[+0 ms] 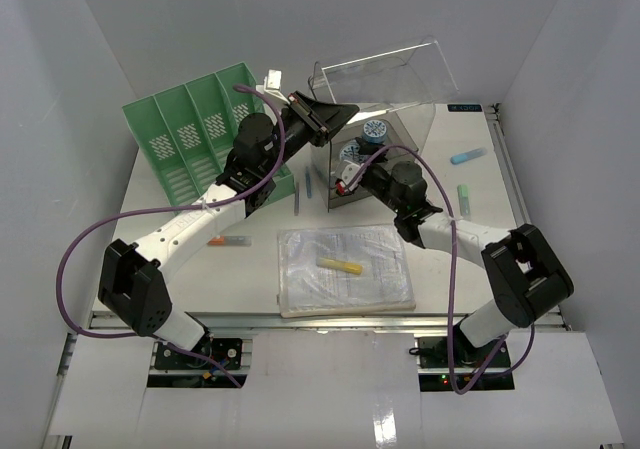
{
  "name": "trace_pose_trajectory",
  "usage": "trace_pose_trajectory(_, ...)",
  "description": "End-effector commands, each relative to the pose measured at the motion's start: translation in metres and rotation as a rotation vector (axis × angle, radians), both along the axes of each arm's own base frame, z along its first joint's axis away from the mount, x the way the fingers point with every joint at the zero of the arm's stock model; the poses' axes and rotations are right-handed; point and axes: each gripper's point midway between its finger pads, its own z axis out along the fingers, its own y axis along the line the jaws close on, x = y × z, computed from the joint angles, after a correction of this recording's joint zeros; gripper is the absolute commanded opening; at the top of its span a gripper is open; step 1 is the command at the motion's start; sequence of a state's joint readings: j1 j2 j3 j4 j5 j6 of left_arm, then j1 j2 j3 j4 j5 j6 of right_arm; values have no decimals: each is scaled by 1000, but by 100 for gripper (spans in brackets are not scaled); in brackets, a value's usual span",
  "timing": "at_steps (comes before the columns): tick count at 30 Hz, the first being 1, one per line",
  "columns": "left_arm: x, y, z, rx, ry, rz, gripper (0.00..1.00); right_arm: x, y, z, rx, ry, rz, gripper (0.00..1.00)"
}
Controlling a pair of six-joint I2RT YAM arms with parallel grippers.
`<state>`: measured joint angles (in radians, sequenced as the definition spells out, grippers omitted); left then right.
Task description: Organize the desk
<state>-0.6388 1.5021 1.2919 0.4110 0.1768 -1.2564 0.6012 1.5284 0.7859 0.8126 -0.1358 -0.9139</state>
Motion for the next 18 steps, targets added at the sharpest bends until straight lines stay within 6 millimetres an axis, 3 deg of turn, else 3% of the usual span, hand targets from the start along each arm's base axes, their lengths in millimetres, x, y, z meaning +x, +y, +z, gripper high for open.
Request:
trace_pose_trajectory(1,-14,7,36,-50,-92,-11,3,-4,10,42,86,-23,92,93)
trace_pose_trajectory(6,-16,7,34,-57,-92,-19,3,-8,7,33,48,40,140,90)
trace_pose_trajectory(10,-16,7,32,-57,-90,-23,3,-18,3,39,11,69,184,90)
trace_pose_trajectory(12,-17,7,31,-54,-88,-24,3,-30,-1,22,-110,168,221,90)
trace_pose_trajectory(14,-18,7,30,-50,-88,-26,3,-73,-3,-4,-251,320,400,90)
trace_pose_trajectory(15,-18,7,29,-46,-87,-25,3,-101,-4,-11,-314,324,545,90)
trace_pose_trajectory(18,-19,8,14,-16,-69,-22,4,-166,-20,-29,-395,413,734,90)
